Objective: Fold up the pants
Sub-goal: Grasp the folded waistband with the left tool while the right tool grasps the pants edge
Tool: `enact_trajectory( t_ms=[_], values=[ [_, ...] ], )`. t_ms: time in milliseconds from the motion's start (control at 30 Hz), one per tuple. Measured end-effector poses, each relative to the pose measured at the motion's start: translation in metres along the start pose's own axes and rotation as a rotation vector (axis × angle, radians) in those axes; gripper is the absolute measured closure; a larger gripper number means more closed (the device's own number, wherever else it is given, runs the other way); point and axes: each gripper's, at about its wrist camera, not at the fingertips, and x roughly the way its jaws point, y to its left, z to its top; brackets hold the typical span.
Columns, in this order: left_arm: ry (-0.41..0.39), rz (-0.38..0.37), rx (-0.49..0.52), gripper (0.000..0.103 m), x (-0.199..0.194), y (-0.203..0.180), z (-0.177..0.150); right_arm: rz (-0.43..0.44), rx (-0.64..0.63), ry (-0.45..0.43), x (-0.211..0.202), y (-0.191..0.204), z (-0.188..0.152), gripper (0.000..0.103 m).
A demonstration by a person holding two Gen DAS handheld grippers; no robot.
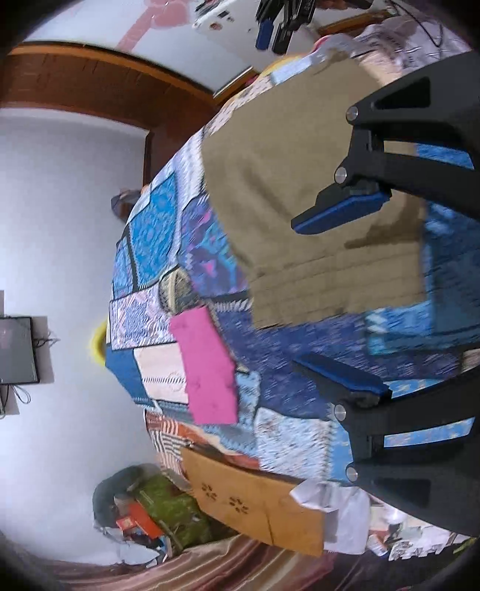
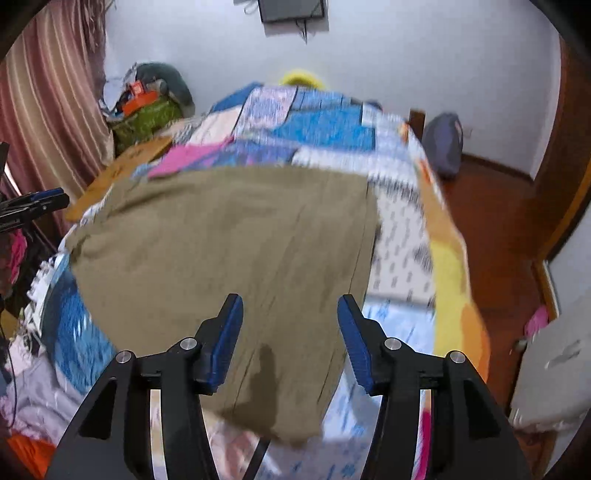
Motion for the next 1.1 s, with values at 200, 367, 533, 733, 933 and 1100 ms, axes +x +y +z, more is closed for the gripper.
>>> enact_trajectory(
  t_ms=[200,367,533,733,933,1100],
  values=[
    [0.071,0.002,-0.046,0.036,0.056,0.014,0.032,-0.037,-0.012,-0.051,0.021,-0.012,0.038,0.048],
    [0.164,-0.063,-0.1,0.036,0.101,0.023,0.037,-0.037,0.003,-0.047,0.047,-0.028,0.058,0.047],
    [0.218,-0.078,-0.092,0.036,0.13,0.017,0.032,-0.025,0.027,-0.019,0.088,-0.051,0.074,0.048],
    [0.234,-0.115,-0.131,0.034,0.142,0.024,0.025,0.0,0.049,0.035,0.144,-0.072,0.09,0.048],
    [0.226,-0.107,-0.147,0.034,0.145,0.027,0.023,0.003,0.065,0.088,0.18,-0.083,0.092,0.048],
    [0.213,-0.012,-0.163,0.036,0.149,0.03,0.025,-0.064,-0.022,0.087,0.184,-0.075,0.088,0.078]
  ],
)
